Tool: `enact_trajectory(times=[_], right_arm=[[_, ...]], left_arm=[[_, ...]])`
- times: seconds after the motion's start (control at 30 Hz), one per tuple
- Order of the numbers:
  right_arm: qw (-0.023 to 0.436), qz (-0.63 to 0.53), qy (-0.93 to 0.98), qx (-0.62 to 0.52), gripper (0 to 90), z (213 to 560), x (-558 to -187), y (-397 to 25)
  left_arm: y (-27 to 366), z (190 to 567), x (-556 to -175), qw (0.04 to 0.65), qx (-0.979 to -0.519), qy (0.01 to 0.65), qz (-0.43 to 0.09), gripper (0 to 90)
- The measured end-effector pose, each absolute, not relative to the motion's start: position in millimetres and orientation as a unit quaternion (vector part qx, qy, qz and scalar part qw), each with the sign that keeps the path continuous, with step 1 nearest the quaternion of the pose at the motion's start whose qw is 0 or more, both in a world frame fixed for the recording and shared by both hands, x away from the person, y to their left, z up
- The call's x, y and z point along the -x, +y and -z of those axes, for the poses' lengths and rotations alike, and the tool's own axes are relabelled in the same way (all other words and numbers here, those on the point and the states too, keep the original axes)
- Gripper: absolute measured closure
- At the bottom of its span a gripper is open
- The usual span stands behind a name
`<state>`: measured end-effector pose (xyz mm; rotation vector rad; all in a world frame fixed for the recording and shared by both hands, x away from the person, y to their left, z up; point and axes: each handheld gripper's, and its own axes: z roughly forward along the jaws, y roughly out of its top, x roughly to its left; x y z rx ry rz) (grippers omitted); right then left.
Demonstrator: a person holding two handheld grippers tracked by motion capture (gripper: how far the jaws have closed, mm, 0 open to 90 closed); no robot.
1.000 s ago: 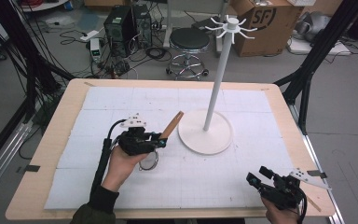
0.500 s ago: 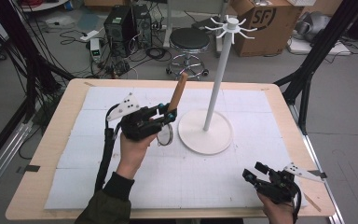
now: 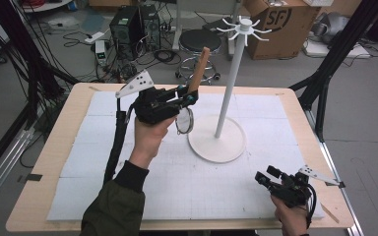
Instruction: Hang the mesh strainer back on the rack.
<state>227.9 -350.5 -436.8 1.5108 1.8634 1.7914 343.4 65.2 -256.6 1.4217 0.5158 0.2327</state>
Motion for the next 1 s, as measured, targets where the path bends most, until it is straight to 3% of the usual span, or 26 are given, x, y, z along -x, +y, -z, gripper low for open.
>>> enact_trajectory(times=[0.63, 1.0], right_arm=[[0.074, -0.598, 0.625, -0.496, 16.4, 436.2, -233.8, -349.6], [0.080, -0.601, 0.619, -0.500, 16.4, 435.1, -232.2, -354.3]], left_arm=[[38.8, 219.3, -351.8, 0.721, -0.651, 0.213, -0.101, 69.0], [30.2, 222.7, -357.2, 0.712, -0.659, 0.220, -0.098, 69.0]])
